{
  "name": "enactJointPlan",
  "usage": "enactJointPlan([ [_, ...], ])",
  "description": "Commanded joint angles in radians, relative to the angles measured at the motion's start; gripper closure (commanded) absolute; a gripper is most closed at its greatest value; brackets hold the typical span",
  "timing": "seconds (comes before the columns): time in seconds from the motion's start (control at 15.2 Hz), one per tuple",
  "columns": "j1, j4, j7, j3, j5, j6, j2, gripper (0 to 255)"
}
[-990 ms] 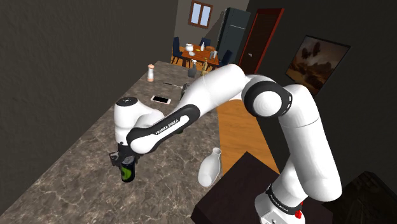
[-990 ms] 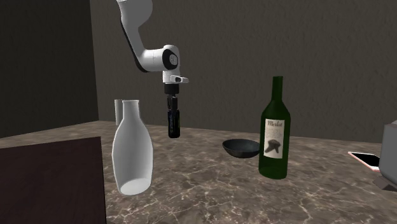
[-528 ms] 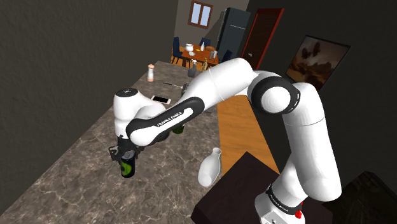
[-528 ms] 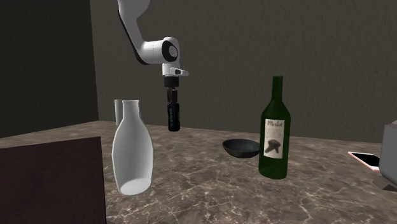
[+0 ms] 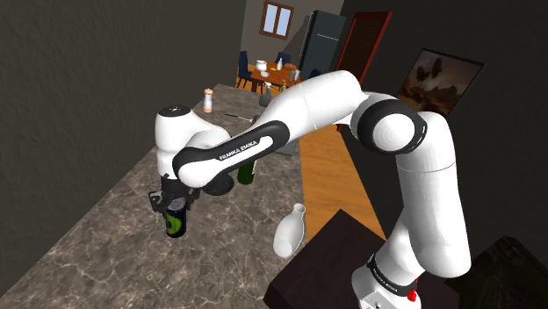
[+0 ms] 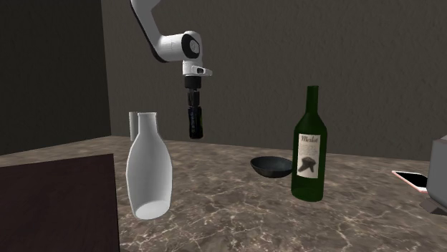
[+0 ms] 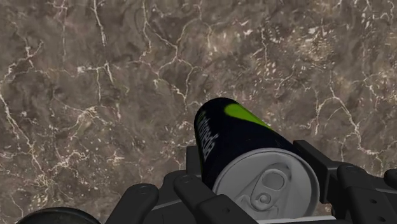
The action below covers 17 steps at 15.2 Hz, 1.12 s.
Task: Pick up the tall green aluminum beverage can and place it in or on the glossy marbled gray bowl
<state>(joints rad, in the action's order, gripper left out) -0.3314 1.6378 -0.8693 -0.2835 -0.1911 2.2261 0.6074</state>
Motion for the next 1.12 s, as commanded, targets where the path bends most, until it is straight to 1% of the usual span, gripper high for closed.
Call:
enactJointPlan([
  [0.0,0.017,-0.006,0.022,0.001,0.005,-0.013,-0.008,255],
  [0.53,0.144,-0.051,0.188,0.025,0.028,-0.053,-0.006,255],
  [0.79,0.201,-0.107,0.269,0.040,0.036,-0.086,0.015,255],
  [1.06,0.253,-0.188,0.347,0.054,0.043,-0.130,0.050,255],
])
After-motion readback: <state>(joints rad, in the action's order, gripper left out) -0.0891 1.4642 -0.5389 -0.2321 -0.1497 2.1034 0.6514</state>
